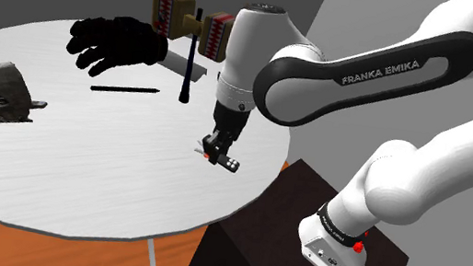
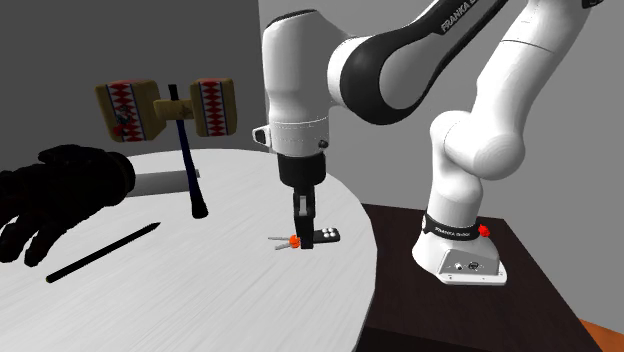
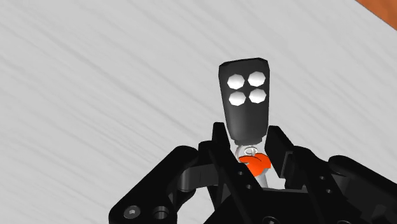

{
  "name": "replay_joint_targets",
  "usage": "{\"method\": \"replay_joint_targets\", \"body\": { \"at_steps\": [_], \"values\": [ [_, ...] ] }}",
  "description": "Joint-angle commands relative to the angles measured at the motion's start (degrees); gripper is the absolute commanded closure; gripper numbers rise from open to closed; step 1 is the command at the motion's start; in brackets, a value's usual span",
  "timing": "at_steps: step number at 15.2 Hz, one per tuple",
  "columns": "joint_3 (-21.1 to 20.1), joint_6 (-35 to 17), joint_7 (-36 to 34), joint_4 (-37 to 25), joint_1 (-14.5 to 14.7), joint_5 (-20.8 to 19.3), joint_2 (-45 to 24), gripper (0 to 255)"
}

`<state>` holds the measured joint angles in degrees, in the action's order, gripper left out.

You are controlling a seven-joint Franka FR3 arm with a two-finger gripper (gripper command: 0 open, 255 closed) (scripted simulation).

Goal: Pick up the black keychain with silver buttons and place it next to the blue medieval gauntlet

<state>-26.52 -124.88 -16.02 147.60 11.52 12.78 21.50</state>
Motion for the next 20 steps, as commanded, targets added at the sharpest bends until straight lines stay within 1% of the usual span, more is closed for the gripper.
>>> {"method": "replay_joint_targets", "body": {
  "at_steps": [1, 10, 20],
  "values": [
    [0.3, 1.9, 0.1, -0.9, 0.1, 0.1, 1.0, 255],
    [1.8, 9.8, 0.4, -5.4, 0.2, -0.1, 4.5, 255],
    [3.3, 18.0, 0.4, -11.4, 0.1, -0.7, 6.8, 255]
  ]
}}
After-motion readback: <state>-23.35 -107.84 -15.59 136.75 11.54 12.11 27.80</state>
